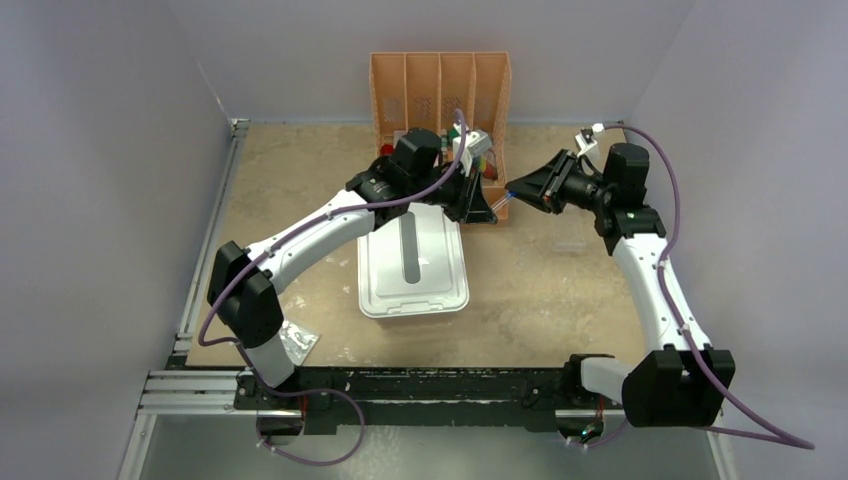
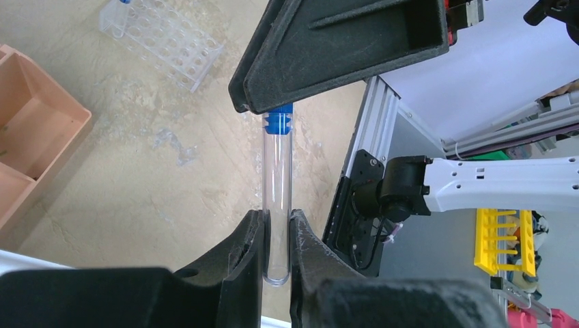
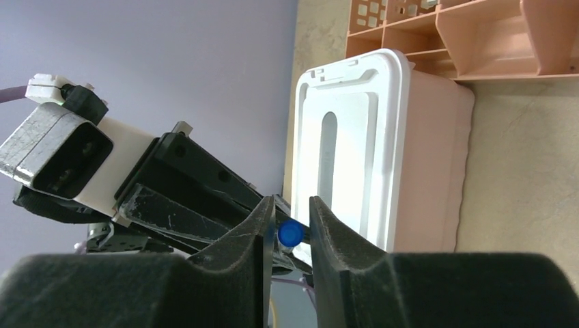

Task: Organize the chemistry lab equipment

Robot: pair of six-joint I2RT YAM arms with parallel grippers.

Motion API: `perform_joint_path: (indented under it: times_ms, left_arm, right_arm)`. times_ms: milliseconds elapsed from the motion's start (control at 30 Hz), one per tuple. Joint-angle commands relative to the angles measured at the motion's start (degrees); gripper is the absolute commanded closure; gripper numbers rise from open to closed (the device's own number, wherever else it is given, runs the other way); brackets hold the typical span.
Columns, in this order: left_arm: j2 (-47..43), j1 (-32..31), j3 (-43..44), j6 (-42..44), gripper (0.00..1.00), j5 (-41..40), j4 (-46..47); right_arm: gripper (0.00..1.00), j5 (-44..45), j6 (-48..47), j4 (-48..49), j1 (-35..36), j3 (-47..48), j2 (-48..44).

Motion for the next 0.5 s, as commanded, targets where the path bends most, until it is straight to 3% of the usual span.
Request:
perform_joint_path:
  times_ms: [0,100,267,467]
  left_arm:
    - [-2.98,0.65,0.29,1.05,1.00,1.16,2.87]
    - [-3.08,1.22,0.23,1.19,1.00,0.89,2.41]
    - [-3.05,1.61,0.21,1.16,1.00,1.14,2.59]
    - [-2.60,1.57,0.13,0.89,1.00,2.09,2.87]
  right_arm:
    - [0.76,-4.15,2.54,4.67,-0.11,-0.06,-0.08]
    - [0.76,-4.28,2.46,4.00,-0.16,0.46,-0.26]
    - [0.61,-5.90,1.29,3.27,-0.10,0.84,-0.01]
    - [0.61,-7.01,0.10,3.34,-0.01,0.93,1.14]
